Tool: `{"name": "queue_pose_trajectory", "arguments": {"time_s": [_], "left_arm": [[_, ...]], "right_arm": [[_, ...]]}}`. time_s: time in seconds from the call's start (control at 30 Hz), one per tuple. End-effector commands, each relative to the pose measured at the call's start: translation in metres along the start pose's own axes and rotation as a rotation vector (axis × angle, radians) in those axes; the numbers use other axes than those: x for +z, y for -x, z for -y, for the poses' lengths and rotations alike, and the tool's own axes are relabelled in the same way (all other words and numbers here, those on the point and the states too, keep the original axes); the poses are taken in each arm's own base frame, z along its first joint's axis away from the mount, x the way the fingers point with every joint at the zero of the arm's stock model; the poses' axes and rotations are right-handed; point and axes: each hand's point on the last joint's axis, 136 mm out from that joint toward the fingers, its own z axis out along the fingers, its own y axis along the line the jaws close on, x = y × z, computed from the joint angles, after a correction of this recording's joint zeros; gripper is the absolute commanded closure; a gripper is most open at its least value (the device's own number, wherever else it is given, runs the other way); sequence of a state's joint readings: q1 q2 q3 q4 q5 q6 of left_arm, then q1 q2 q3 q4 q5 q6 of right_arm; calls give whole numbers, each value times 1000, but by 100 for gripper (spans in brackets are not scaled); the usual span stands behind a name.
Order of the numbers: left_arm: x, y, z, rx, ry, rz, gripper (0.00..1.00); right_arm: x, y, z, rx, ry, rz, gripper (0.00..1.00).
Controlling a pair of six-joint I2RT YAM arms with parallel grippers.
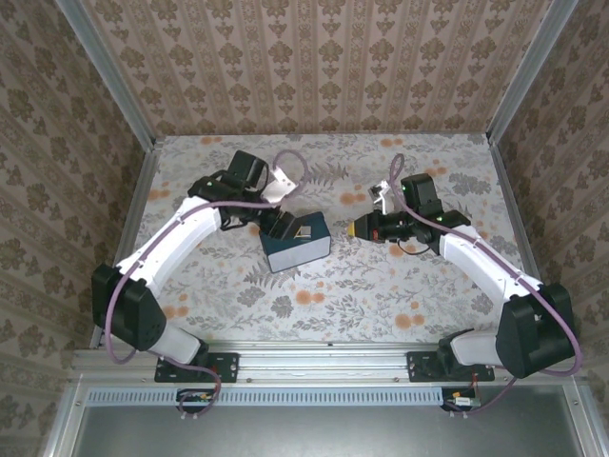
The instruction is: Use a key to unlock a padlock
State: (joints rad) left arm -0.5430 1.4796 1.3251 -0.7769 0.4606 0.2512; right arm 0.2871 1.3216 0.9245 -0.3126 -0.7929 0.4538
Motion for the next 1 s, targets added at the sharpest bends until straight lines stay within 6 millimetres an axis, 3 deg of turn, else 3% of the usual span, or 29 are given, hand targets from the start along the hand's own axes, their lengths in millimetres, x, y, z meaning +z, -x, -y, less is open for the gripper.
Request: {"name": "queue_pose_trajectory", "arguments": {"time_s": [0.0,0.3,0.53,0.7,0.97], "left_arm": [[-18,24,28,445,-95,149,31],[4,22,30,590,-223,141,32],[26,18,23,592,-261,108,31],[42,3,19,586,-288,20,31],[52,-2,16,601,-294,-12,34]], "right_arm": [[1,-13,0,-5,12,-41,100],[14,-17,2,-25,79,-65,100],[17,-14,2,-42,89,-71,100],[22,-15,7,-30,87,-89,100],[24,-15,9,-21,89,-92,100]]}}
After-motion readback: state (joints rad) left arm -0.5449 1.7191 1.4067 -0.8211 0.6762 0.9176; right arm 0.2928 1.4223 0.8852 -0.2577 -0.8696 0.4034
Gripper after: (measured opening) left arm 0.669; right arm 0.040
